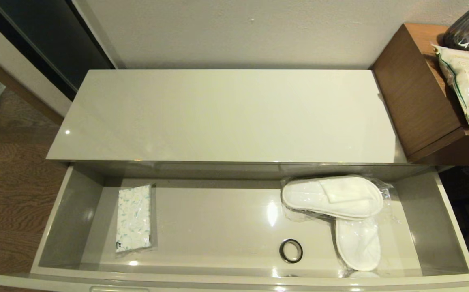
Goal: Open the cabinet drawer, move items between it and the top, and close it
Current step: Take out the disposable slippers from the drawer
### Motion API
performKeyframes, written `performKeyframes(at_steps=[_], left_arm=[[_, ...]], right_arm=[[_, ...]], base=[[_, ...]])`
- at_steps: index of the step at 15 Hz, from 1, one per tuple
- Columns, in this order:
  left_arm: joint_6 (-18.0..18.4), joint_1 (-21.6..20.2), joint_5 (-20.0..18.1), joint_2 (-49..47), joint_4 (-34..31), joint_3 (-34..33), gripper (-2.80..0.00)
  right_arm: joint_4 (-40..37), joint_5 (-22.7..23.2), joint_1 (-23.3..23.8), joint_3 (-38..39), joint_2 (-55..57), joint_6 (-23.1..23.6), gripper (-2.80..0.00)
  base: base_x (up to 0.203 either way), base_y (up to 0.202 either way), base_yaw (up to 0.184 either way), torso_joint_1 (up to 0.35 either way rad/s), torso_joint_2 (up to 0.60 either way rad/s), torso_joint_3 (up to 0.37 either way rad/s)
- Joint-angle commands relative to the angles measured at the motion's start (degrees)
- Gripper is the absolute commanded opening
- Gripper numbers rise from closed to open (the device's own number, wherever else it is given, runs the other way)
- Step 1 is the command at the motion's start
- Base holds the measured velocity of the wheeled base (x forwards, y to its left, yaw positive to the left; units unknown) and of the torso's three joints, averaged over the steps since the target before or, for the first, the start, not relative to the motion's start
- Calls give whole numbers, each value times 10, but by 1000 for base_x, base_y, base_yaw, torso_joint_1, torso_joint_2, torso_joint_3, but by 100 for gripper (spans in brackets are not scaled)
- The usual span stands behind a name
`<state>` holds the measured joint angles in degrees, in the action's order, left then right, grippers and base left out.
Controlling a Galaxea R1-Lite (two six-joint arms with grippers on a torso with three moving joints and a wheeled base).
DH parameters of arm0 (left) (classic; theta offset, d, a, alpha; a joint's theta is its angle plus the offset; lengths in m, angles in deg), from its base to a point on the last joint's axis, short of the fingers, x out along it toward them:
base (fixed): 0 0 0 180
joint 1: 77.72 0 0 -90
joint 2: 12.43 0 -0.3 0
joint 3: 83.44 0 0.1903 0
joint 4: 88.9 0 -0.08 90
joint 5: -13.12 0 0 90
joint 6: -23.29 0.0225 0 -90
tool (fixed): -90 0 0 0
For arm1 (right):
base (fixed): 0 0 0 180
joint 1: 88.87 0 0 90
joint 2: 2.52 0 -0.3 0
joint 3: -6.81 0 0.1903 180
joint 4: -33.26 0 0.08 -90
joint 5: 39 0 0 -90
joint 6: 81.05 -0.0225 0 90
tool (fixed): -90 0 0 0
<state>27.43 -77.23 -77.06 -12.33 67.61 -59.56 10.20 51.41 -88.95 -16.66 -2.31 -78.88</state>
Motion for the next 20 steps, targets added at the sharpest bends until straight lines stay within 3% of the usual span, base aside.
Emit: performKeyframes(at_steps=[1,8,11,13,20], left_arm=[[2,0,-1,-1,-5,-6,-280],[2,0,-1,-1,-5,-5,-280],[2,0,-1,-1,-5,-6,-280],[2,0,-1,-1,-5,-6,-280],[2,0,-1,-1,-5,-6,-280]], right_arm=[[0,0,0,0,1,0,-280],[0,5,0,0,1,13,-280],[-1,0,0,0,1,5,-280],[1,-6,0,1,0,-34,-280],[2,-9,0,1,1,-36,-280]], base=[[0,0,0,0,0,0],[0,0,0,0,0,0],[0,0,0,0,0,0],[0,0,0,0,0,0],[0,0,0,0,0,0]])
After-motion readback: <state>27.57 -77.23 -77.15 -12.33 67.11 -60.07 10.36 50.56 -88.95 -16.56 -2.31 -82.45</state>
